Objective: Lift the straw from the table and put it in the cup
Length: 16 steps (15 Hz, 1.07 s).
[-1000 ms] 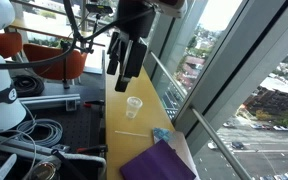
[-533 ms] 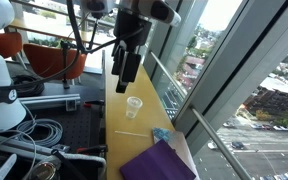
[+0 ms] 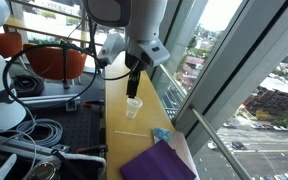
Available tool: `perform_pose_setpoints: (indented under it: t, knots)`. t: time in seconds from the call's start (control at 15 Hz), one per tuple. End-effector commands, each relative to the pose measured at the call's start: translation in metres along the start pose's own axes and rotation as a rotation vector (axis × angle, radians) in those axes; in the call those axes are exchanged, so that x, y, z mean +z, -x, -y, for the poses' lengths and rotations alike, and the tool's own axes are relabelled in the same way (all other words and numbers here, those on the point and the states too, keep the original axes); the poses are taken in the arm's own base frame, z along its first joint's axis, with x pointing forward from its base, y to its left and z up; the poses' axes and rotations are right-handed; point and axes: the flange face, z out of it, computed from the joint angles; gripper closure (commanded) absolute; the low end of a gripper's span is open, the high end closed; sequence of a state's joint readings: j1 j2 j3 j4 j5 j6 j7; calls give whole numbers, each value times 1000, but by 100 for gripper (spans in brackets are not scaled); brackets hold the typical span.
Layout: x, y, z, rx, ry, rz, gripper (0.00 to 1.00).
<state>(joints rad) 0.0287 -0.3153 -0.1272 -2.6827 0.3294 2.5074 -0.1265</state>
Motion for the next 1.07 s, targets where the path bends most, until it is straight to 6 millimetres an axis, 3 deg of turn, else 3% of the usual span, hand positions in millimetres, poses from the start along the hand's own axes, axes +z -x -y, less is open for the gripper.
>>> perform_pose_setpoints:
  t: [0.0, 0.2, 0.47, 0.73, 1.0]
  knots:
    - [45, -23, -2, 155, -51, -117, 0]
    - [67, -44, 6, 274, -74, -207, 0]
    - [132, -67, 4, 390, -81, -184, 0]
    - [205, -70, -20, 462, -33, -92, 0]
    - [252, -68, -22, 444, 21, -17, 0]
